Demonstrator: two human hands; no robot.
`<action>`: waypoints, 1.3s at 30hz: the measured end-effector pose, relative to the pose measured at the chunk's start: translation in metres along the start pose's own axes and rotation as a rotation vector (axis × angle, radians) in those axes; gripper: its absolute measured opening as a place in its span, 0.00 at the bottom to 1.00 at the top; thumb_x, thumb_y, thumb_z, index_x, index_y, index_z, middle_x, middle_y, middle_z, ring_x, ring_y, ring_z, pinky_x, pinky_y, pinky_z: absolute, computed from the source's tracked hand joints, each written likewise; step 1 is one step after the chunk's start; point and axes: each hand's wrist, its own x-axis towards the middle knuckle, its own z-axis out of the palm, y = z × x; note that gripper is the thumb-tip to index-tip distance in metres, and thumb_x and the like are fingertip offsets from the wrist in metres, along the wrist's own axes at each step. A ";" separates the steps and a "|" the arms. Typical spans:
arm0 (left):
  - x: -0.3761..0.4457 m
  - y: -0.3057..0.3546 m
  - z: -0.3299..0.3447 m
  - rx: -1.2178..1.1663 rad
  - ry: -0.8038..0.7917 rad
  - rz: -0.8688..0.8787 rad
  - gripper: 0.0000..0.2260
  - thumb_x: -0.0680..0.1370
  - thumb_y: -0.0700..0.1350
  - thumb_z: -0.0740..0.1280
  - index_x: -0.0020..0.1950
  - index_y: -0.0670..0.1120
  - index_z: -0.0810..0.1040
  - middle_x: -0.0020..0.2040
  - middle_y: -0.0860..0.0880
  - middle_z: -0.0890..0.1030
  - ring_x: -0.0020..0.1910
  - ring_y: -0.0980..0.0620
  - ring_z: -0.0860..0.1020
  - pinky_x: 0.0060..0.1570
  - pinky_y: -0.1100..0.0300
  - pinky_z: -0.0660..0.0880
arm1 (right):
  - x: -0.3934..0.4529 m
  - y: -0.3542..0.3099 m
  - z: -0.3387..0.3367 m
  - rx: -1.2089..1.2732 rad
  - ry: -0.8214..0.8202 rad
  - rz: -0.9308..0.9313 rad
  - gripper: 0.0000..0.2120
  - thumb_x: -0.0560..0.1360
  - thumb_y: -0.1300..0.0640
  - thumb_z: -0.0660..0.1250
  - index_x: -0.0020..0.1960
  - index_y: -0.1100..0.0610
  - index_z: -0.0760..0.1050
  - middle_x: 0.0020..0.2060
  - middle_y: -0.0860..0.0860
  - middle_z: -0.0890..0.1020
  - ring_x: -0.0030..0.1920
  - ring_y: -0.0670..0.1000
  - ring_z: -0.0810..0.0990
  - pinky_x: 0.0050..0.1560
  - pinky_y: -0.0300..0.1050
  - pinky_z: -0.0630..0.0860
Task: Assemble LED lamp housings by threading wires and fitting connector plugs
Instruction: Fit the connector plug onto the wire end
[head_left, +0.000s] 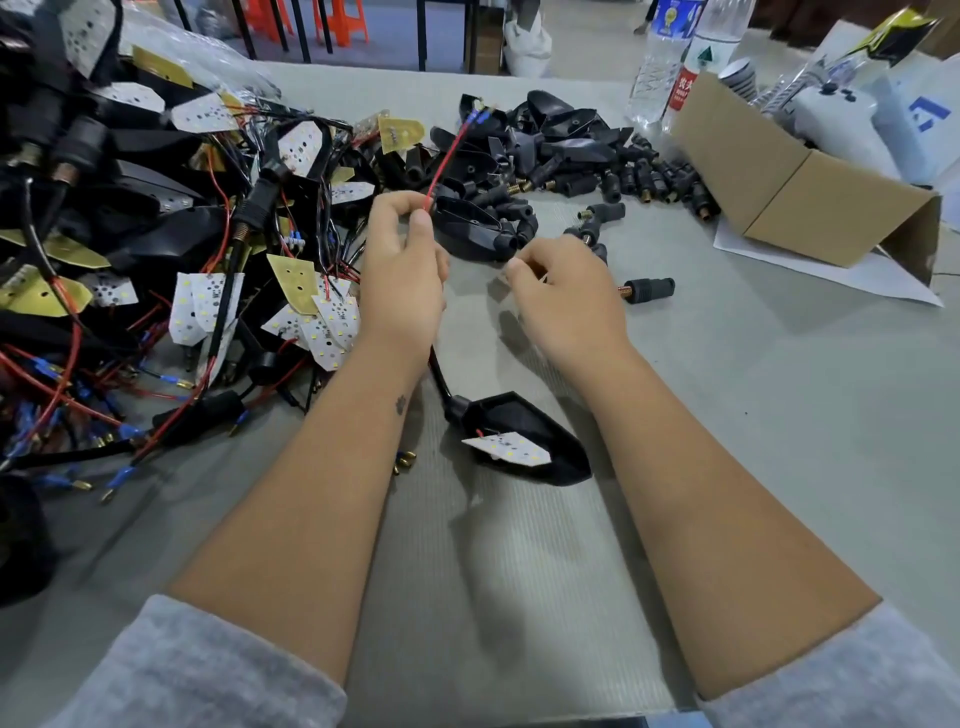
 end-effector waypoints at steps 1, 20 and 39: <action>0.000 -0.001 0.001 0.013 -0.007 0.002 0.09 0.84 0.42 0.53 0.49 0.52 0.69 0.31 0.49 0.70 0.22 0.58 0.63 0.23 0.66 0.61 | 0.001 0.001 0.000 -0.045 0.024 0.007 0.11 0.79 0.52 0.60 0.46 0.55 0.79 0.46 0.49 0.75 0.49 0.51 0.74 0.44 0.46 0.68; -0.001 -0.008 0.005 0.253 -0.039 0.089 0.09 0.81 0.46 0.63 0.41 0.52 0.69 0.34 0.47 0.72 0.33 0.53 0.69 0.37 0.57 0.68 | 0.000 0.007 -0.003 -0.456 0.008 0.203 0.17 0.75 0.51 0.59 0.62 0.48 0.75 0.59 0.55 0.76 0.62 0.59 0.68 0.64 0.58 0.58; 0.000 -0.005 0.005 0.185 0.016 0.042 0.09 0.76 0.39 0.66 0.41 0.53 0.76 0.32 0.53 0.73 0.31 0.55 0.69 0.34 0.61 0.67 | 0.003 -0.002 -0.004 0.975 0.065 0.271 0.04 0.77 0.59 0.70 0.47 0.55 0.75 0.28 0.43 0.76 0.32 0.44 0.74 0.46 0.42 0.75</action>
